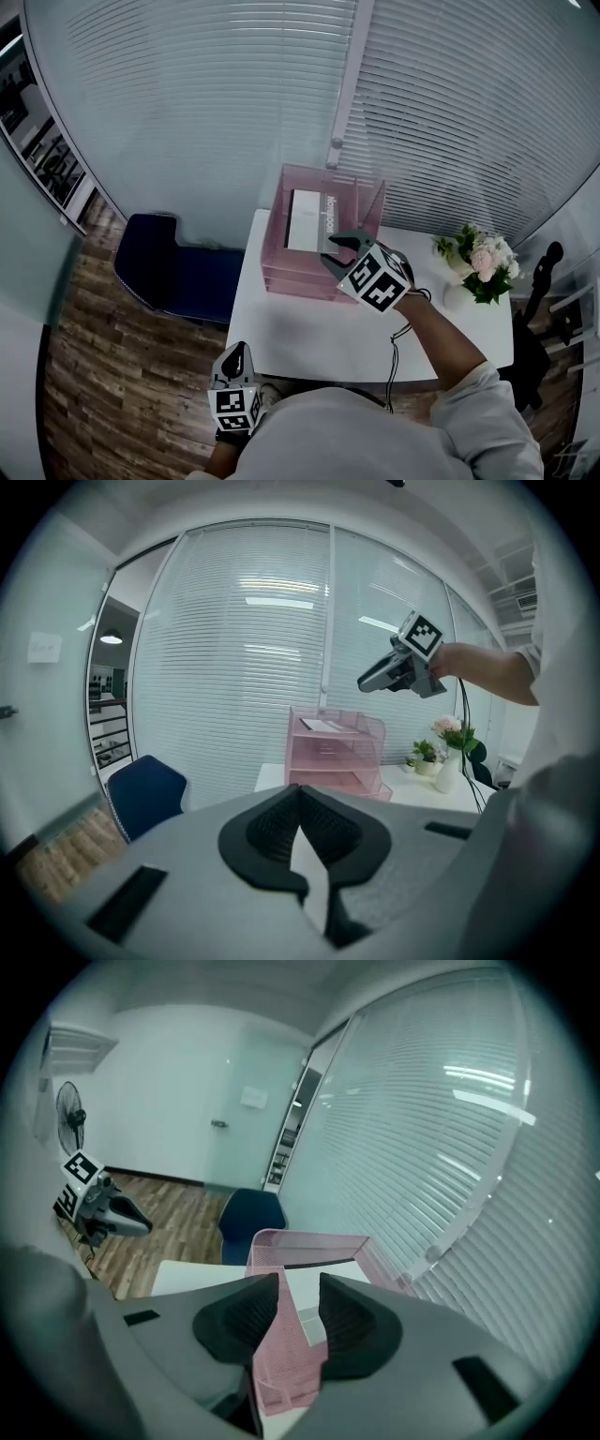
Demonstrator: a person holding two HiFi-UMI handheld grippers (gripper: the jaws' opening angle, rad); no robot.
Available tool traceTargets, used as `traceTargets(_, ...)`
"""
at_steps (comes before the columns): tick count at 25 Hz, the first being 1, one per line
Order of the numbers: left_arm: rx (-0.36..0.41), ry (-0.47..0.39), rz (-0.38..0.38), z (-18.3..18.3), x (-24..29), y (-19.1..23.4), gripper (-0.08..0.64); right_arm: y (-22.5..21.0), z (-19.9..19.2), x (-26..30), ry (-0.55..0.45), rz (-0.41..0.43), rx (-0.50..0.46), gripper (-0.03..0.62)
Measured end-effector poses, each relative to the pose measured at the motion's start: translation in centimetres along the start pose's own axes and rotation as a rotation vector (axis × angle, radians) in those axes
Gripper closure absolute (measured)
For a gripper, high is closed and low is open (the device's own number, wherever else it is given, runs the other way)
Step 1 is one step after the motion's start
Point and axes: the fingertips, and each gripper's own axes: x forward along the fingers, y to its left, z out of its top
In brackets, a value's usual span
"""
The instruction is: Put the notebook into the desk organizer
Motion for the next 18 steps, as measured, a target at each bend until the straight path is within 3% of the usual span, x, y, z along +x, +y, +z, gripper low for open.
traceTargets(6, 0.026, -0.004, -0.011, 0.7, 0.5, -1.1, 0.552, 0.9, -1.1, -4.6, -0.216, -0.093, 0.1, 0.498)
traceTargets(18, 0.057, -0.004, -0.023, 1.5, 1.0, -2.5, 0.552, 1.7, -4.6, -10.3, -0.43, -0.228, 0.313, 0.575)
